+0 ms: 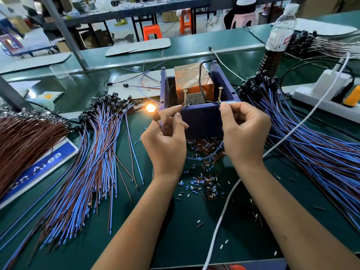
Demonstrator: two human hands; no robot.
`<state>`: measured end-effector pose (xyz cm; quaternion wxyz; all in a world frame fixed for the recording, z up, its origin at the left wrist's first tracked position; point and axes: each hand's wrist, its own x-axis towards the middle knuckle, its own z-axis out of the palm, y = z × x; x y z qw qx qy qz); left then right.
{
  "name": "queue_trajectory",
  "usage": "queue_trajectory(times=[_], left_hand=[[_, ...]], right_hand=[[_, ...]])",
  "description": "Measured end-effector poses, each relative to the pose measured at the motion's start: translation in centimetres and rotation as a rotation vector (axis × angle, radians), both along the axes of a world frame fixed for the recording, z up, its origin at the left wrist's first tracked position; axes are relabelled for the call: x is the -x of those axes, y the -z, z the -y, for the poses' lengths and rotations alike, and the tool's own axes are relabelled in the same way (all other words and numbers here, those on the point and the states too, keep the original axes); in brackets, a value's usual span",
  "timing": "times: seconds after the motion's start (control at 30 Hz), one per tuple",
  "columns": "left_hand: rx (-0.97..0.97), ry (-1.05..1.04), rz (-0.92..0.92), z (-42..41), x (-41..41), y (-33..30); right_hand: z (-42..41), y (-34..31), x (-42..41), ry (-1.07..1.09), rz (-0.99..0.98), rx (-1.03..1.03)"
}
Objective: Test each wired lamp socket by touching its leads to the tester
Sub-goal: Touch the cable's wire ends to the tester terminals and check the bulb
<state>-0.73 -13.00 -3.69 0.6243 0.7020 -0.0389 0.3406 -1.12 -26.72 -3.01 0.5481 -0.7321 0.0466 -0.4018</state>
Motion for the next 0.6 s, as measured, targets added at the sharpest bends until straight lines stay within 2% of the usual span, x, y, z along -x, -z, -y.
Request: queue_trajectory(times=[0.3, 0.5, 0.6], left_hand=[[-0.033, -0.021, 0.030, -0.1, 0.0, 0.0], [-0.092, -0.085, 0.151, 0.0, 0.9, -0.4], [-0.067, 0.002, 0.107, 2.0, 1.6, -1.3]], right_hand=[[-0.1, -0.1, 0.2, -0.012, -0.011, -0.022], [0.4, 0.0, 1.4, -0.016, 0.051, -0.077], [1.1, 0.1, 2.5, -0.008, 0.051, -0.152]])
